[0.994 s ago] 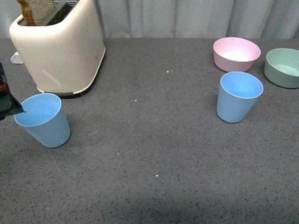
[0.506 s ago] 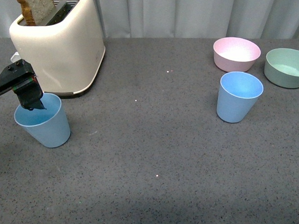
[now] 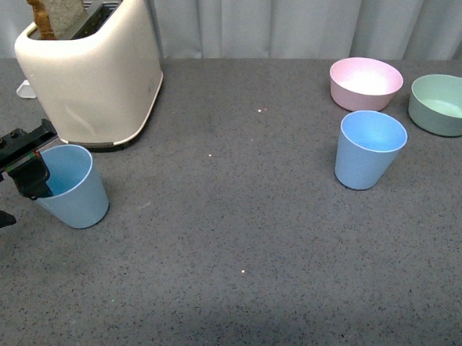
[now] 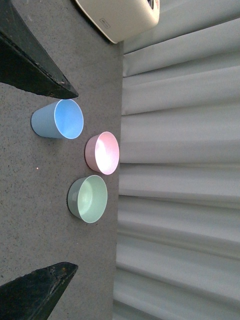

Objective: Stack blue cups with both arms

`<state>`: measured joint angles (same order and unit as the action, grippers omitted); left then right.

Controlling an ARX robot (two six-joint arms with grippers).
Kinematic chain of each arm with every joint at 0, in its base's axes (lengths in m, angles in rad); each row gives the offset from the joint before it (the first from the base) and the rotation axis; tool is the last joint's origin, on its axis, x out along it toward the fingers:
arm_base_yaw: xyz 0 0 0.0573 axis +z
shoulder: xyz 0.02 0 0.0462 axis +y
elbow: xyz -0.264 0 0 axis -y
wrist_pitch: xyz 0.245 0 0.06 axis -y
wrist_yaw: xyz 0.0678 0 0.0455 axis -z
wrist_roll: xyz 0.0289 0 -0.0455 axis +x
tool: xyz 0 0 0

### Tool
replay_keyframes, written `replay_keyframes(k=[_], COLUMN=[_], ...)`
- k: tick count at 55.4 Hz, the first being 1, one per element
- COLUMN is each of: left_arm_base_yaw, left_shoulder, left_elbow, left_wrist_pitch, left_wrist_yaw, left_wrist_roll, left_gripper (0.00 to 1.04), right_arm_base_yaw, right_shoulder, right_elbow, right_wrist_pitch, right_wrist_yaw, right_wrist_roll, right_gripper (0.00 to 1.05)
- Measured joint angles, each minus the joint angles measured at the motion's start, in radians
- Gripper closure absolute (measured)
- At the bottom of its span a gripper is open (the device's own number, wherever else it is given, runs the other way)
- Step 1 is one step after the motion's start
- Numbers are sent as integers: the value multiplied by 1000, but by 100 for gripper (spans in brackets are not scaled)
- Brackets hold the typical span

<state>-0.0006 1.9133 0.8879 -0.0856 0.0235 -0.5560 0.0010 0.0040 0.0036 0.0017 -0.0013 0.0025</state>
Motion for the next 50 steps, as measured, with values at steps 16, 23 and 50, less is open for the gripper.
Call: replay_keyframes(k=[16,23,50], left_arm_base_yaw=[-28,-62,-371], left_shoulder=[0,-8,185], left_elbow=[0,13,336], left_wrist_pitch=[-21,-39,-182], left_wrist_yaw=[3,0,-21], left_wrist_roll=[-26,-42,-137], left_gripper=[101,101,101], right_arm_base_yaw=[0,0,0], right_shoulder=[0,0,0], right_elbow=[0,0,0], right_wrist_pitch=[0,0,0], right_wrist_yaw=[0,0,0], right_wrist_roll=[0,0,0], right_gripper=[10,10,10])
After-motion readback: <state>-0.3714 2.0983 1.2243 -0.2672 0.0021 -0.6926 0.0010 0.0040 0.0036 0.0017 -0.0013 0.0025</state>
